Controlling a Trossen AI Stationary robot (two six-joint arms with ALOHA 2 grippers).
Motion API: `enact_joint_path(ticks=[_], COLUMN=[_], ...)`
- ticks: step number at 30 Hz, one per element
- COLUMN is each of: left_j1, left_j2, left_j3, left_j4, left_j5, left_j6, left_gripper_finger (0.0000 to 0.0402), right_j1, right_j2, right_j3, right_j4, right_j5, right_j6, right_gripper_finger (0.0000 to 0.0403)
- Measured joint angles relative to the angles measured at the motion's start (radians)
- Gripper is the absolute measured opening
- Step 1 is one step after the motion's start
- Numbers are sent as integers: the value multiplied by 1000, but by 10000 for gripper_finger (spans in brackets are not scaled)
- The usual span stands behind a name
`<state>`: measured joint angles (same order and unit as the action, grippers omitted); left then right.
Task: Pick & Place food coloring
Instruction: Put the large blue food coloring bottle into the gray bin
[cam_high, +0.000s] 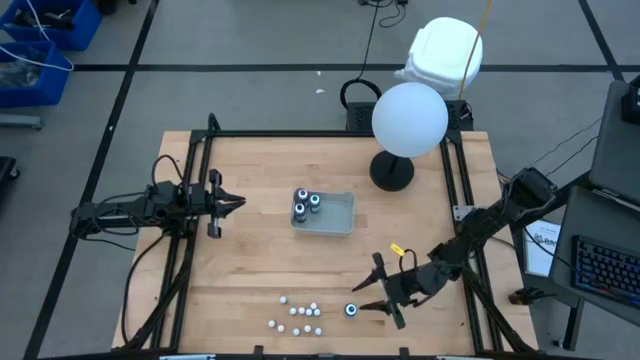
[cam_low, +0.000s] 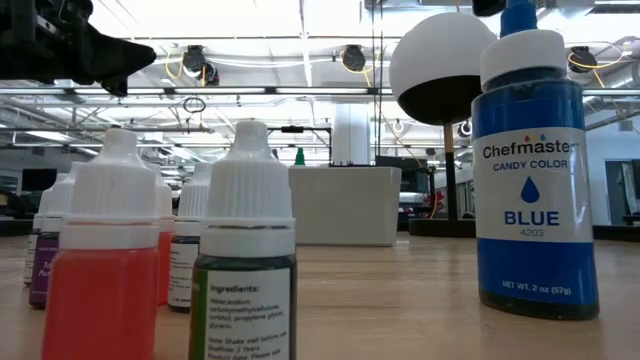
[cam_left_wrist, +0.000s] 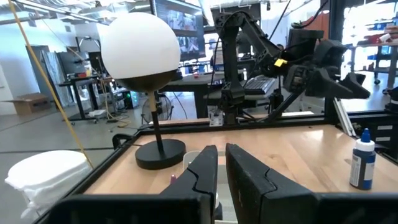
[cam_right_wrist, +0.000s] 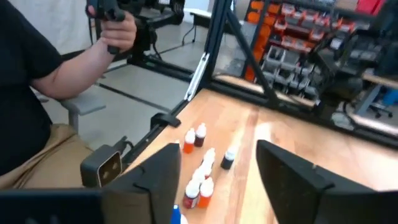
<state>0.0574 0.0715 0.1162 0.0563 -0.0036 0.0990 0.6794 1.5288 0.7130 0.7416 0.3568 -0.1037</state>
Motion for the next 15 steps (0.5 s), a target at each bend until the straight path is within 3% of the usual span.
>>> enact_joint_path(ticks=[6, 10, 15], left_j1=[0, 0, 0], left_j2=[0, 0, 0], left_j3=[0, 0, 0], left_j4=[-1, -2, -2], left_j5=[0, 0, 0], left_j6=[6, 23, 26], left_gripper_finger=[42, 42, 42], right_j1=[-24, -24, -23], right_j2=[64, 137, 208], right_j3=[65, 112, 137], right_j4=[-47, -49, -38], right_j5=[-52, -132, -148], right_j6=[89, 117, 130], right_gripper_finger=[237, 233, 223])
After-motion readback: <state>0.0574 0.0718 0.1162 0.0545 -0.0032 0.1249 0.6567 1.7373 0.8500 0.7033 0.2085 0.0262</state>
